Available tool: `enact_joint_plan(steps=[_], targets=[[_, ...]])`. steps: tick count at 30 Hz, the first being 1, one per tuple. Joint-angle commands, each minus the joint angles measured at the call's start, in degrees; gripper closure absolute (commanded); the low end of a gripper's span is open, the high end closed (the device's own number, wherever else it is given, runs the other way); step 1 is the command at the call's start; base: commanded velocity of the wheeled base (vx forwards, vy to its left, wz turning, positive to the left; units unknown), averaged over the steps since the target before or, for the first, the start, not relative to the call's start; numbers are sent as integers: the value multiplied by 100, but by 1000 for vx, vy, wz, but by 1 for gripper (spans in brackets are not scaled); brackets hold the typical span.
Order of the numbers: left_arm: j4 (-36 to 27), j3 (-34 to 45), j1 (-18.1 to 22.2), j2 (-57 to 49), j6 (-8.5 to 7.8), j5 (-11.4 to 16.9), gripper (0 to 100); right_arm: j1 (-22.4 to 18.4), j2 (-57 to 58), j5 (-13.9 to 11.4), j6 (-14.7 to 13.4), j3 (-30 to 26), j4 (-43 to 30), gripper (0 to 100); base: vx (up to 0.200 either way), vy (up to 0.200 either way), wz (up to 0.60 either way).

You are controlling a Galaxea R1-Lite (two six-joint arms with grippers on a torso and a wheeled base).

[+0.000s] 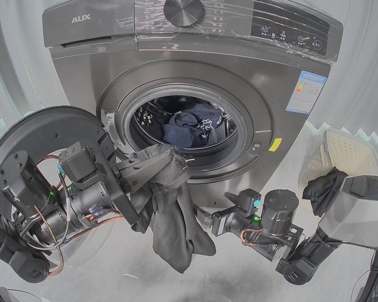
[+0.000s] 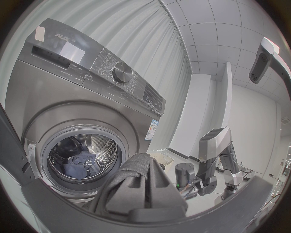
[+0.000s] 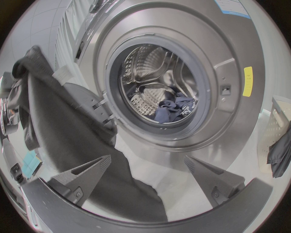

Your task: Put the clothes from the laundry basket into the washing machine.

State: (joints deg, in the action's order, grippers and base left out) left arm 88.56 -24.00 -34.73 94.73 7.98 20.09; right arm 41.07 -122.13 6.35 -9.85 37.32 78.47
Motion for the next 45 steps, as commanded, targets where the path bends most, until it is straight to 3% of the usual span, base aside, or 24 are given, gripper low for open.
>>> enact_joint_plan(steps=[1, 13, 17, 23, 27, 36, 45], targets=[[3, -52, 54, 72, 10, -14, 100, 446, -127, -2, -17, -154, 37, 0, 0, 0, 0], [3, -105, 63, 54, 54, -23, 100, 718, -382, 6, -17, -93, 63, 0, 0, 0, 0], [-6, -105, 160, 45, 54, -5, 100, 613, -321, 6, -8, -146, 116, 0, 0, 0, 0], [3, -105, 186, 10, 54, 4, 100, -3, 5, -64, 9, -506, 125, 0, 0, 0, 0], [-6, -105, 186, 1, 54, 12, 100, -240, -4, -81, 18, -427, 116, 0, 0, 0, 0], [3, -69, 177, -7, 36, 12, 100, -503, -866, -73, 89, 900, 19, 0, 0, 0, 0], [3, -87, 186, 1, 45, 12, 100, -222, -1217, -152, 159, 1146, 81, 0, 0, 0, 0]])
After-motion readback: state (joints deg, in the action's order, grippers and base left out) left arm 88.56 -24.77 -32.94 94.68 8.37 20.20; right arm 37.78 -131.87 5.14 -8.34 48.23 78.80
